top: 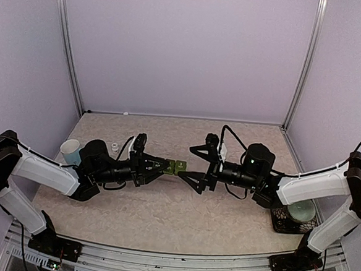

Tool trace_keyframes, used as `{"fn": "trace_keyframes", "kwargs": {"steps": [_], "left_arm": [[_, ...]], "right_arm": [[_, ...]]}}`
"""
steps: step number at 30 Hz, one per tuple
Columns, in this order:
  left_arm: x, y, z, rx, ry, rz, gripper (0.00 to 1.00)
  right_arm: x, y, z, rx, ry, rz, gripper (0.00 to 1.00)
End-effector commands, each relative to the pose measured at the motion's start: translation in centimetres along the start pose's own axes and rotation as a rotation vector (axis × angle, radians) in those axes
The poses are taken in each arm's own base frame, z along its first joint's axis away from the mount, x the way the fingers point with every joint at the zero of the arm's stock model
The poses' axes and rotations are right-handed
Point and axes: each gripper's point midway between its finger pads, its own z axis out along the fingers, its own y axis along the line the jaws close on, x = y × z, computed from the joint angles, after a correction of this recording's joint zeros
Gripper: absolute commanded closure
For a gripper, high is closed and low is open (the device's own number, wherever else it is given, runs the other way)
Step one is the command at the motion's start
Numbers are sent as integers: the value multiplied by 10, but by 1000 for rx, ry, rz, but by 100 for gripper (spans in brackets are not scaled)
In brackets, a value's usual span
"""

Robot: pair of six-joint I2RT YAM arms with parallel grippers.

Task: Sort the pills into containers
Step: Open the lid of the pill container.

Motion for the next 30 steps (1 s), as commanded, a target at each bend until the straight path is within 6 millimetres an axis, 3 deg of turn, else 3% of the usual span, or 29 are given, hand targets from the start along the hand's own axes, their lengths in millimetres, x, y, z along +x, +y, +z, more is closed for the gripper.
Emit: {"fn": "trace_keyframes", "kwargs": {"steps": [1,8,19,30], "left_arm": [[6,5,-2,-6,19,20,80],[12,10,-1,-11,32,15,80],[16,11,-1,-5,43,18,81],[15,8,1,3,44,30,81]], "right_arm": [[-22,-18,-5,104,-37,-11,0],[-27,-30,-2,163,-17,-19,0],[-11,-56,4,276,76,-18,0],[13,-61,14,261,178,2,0]]}}
